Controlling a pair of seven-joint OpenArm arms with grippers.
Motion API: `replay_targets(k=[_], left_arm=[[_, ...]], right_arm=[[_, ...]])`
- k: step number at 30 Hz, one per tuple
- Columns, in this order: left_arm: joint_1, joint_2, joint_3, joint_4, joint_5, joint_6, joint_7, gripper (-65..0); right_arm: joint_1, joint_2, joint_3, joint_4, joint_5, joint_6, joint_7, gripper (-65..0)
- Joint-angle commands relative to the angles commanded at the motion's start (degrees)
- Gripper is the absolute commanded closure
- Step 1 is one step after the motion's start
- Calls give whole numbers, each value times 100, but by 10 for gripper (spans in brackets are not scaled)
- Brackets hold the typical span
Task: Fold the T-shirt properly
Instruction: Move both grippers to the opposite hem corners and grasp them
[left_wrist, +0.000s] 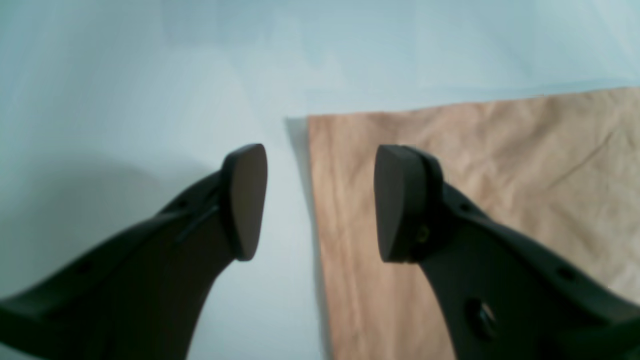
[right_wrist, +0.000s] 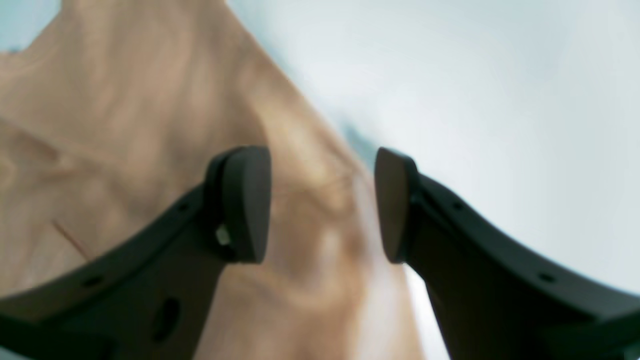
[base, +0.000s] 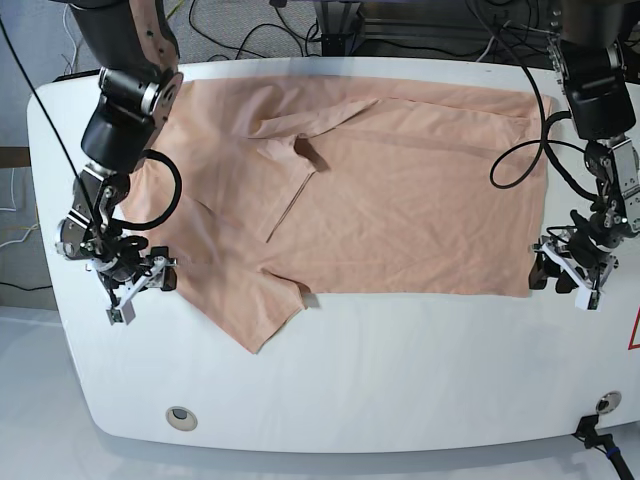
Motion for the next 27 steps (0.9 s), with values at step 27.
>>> replay_targets(k=[27], left_arm=[[-624,0,378,-1538,-26,0,-756,-322]], right_arm=[[-211,88,-510,-1169,-35,154,765,-324]])
